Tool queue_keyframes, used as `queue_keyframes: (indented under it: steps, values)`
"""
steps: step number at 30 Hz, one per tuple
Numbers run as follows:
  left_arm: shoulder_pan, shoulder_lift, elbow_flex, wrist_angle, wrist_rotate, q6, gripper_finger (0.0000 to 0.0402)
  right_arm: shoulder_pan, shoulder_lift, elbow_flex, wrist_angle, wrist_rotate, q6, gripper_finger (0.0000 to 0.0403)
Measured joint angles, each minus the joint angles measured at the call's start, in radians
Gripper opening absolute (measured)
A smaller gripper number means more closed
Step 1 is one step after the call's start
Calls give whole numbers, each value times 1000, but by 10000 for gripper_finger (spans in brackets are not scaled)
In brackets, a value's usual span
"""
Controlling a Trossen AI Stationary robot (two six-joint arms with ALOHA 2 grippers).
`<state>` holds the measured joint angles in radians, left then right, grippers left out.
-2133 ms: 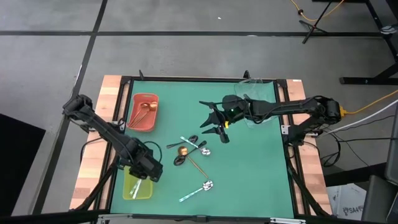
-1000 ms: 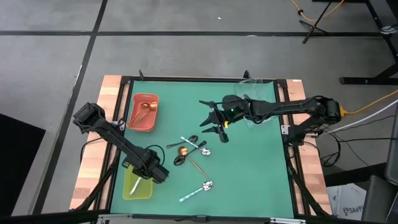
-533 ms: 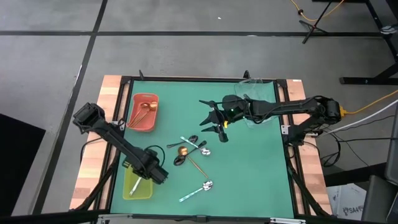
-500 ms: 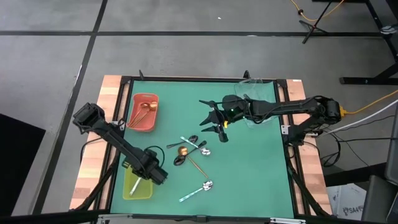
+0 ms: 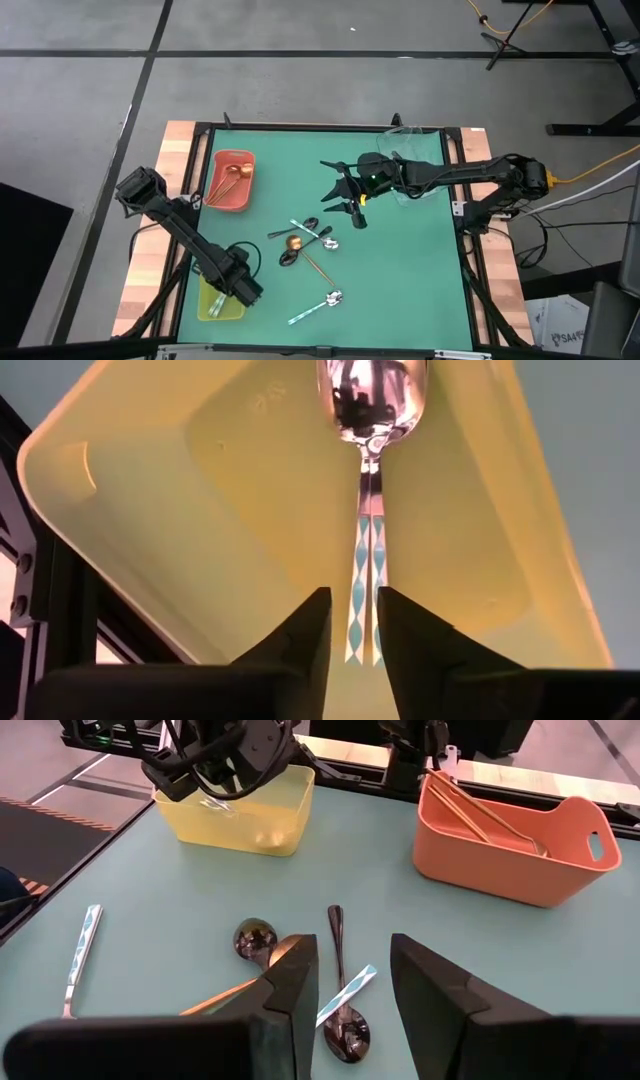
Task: Sort silverware by color (type)
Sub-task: Put the blue patterned spoon into the yellow bin
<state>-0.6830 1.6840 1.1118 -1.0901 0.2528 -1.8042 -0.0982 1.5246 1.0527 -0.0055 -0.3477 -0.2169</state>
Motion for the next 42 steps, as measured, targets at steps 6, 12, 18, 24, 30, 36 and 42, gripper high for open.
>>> queue_keyframes:
  steps: [6,12,18,24,30,36,42]
  values:
    - [2,0,0,3,-9,0,86,0,0,0,0,0,1,115]
    - [2,-7,0,10,1,1,86,0,0,0,-4,0,2,115]
    - [2,-64,0,24,1,8,86,1,0,0,-13,-1,51,115]
    - [2,-155,0,47,-24,9,86,1,0,0,-13,-1,112,115]
    - [1,-232,0,173,-200,100,86,17,0,0,-31,2,144,115]
    - [4,-245,1,354,-421,224,86,76,0,0,-31,4,135,115]
    - [7,-245,1,500,-602,343,86,128,0,0,-31,43,134,115]
